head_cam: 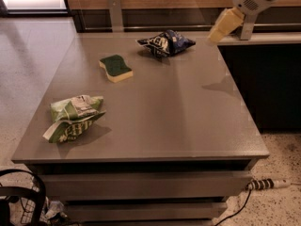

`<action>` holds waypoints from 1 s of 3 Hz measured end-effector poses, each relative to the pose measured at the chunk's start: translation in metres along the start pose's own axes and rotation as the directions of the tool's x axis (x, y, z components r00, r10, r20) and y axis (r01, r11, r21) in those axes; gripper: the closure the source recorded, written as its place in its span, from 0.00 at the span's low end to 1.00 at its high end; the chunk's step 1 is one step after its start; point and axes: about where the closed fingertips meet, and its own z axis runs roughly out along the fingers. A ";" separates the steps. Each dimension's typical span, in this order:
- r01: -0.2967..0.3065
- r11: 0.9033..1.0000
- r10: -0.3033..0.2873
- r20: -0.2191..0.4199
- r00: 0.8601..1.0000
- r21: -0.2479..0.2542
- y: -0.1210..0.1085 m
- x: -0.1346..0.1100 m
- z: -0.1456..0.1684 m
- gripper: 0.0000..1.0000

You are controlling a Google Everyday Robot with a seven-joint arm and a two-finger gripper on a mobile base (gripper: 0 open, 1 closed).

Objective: Move blue chip bag near green jalapeno chip bag

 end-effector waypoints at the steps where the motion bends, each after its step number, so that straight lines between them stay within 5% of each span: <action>1: -0.042 0.999 0.042 0.004 0.999 -0.014 -0.013 -0.021 0.081 0.00; 3: -0.101 0.991 0.105 0.036 0.994 -0.083 -0.012 -0.030 0.157 0.00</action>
Offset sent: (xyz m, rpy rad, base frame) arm 0.1420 0.0633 -0.0846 0.1073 0.0527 -0.0343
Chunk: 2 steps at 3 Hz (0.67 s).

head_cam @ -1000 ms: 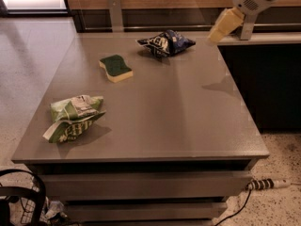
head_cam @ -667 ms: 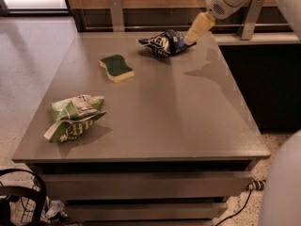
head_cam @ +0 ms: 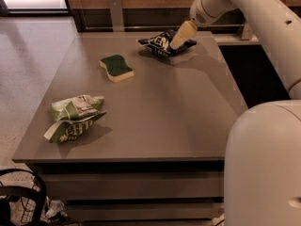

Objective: Move blue chip bag near green jalapeno chip bag

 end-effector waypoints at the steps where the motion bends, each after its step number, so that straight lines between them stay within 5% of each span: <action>1: -0.013 0.997 0.015 0.030 0.999 -0.079 0.014 -0.004 0.028 0.00; 2: -0.013 0.987 0.019 0.037 0.999 -0.163 0.034 -0.005 0.055 0.03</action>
Offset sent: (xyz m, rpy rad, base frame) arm 0.0153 0.0554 -0.0607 0.1070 0.1621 0.1515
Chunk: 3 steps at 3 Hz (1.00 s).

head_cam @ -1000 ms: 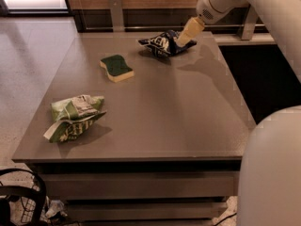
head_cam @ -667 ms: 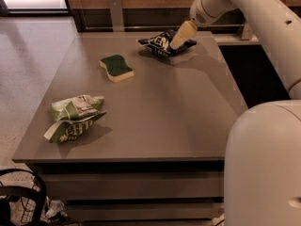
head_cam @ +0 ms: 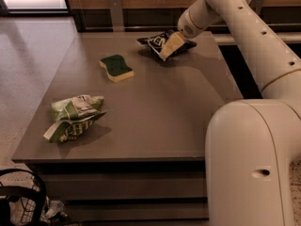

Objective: Move blue chip bag near green jalapeno chip bag

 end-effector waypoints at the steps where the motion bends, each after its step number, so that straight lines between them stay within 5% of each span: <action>1: 0.001 0.999 -0.002 -0.011 1.000 -0.046 0.010 0.002 0.018 0.25; 3: -0.005 0.997 0.003 -0.029 1.000 -0.080 0.019 0.008 0.035 0.72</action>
Offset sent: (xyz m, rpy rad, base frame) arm 0.0003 0.0194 -0.0464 -0.0056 0.0974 0.0430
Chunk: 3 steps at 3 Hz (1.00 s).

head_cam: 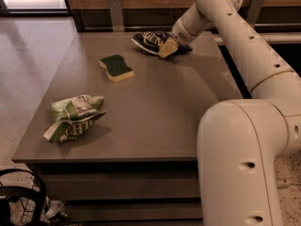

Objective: Move blue chip bag near green jalapeno chip bag

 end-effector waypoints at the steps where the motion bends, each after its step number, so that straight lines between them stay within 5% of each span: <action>1: 0.000 1.000 0.000 0.000 1.000 0.000 0.000 -0.002 -0.002 0.95; 2: 0.000 1.000 0.000 0.000 1.000 0.000 -0.001 -0.002 -0.003 1.00; 3: 0.052 0.998 -0.051 -0.041 0.998 0.022 0.005 -0.009 -0.037 1.00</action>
Offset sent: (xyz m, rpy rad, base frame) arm 0.0000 0.0000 0.0023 0.0000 0.0000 0.0000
